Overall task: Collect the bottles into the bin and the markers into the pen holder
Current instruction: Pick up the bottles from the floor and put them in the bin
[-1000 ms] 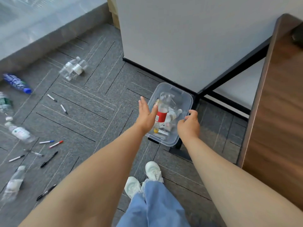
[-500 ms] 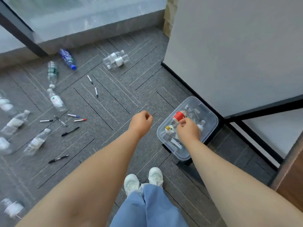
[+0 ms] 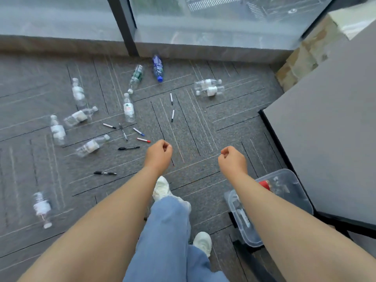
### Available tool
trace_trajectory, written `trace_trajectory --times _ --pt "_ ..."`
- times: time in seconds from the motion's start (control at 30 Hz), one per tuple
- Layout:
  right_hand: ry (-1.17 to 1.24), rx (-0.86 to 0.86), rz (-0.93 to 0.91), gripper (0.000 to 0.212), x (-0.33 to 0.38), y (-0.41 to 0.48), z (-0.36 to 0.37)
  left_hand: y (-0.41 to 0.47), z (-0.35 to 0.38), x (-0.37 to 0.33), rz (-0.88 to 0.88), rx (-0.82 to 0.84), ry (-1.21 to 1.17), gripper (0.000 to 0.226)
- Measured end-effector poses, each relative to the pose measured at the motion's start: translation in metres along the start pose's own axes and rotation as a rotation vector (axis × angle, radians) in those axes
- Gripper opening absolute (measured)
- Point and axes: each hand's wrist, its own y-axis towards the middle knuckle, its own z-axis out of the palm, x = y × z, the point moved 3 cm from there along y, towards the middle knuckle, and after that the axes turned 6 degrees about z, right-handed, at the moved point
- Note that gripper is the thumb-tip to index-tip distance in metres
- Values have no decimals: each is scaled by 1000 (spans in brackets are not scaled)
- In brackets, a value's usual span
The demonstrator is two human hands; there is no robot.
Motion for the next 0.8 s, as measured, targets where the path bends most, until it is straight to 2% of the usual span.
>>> trace_trajectory --times 0.5,0.63,0.8 --pt "-3 96 -146 21 320 77 106 219 -197 42 -112 -51 -20 17" --pt "-34 124 -177 22 367 100 120 255 -213 40 -135 -55 -35 21" --pt "-98 188 -180 22 393 154 138 300 -213 57 -202 -99 -107 14"
